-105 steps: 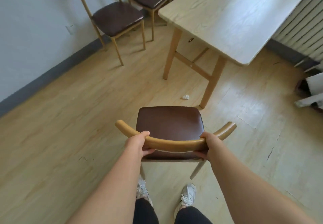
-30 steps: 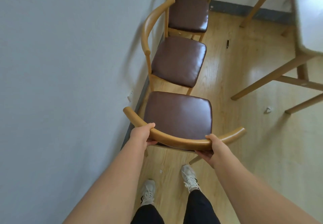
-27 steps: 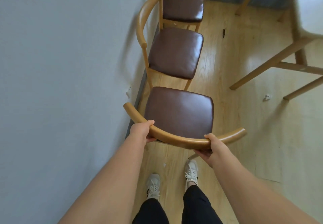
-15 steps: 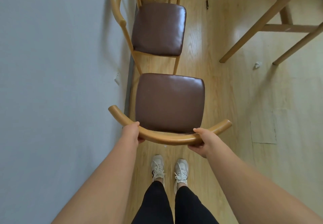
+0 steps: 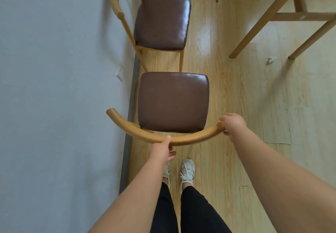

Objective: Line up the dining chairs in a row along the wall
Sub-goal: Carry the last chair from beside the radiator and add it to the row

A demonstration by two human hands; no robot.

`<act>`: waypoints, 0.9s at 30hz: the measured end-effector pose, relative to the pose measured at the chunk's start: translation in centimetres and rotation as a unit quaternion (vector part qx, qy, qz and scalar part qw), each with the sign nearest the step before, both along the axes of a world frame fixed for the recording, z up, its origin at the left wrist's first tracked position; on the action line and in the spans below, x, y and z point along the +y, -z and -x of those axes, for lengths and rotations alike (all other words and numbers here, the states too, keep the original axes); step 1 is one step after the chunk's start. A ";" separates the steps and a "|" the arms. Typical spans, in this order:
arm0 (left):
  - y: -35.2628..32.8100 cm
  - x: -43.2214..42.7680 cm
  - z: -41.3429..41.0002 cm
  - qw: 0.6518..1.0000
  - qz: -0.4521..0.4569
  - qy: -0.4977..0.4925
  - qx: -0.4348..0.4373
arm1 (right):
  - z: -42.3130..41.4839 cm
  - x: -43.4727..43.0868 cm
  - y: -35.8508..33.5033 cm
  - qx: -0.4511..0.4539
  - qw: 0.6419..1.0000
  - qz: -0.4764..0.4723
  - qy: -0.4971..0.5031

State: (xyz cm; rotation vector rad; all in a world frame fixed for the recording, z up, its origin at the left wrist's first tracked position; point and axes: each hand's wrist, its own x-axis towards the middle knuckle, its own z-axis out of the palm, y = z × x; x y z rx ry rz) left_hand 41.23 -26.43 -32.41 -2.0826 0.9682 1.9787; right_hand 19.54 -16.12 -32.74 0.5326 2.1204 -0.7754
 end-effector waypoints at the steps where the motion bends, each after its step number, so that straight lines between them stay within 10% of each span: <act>1: 0.0 0.4 0.2 1.000 0.012 0.003 -0.001 | 0.0 0.2 0.2 0.001 0.999 -0.008 -0.037; 19: -0.6 -9.0 -2.5 0.967 0.176 0.155 -0.101 | -6.6 -2.1 -0.6 -0.099 0.966 -0.035 -0.238; 27: -1.3 -19.3 -3.8 0.962 0.183 0.193 -0.061 | -15.8 -8.1 -1.1 -0.207 0.973 0.051 -0.085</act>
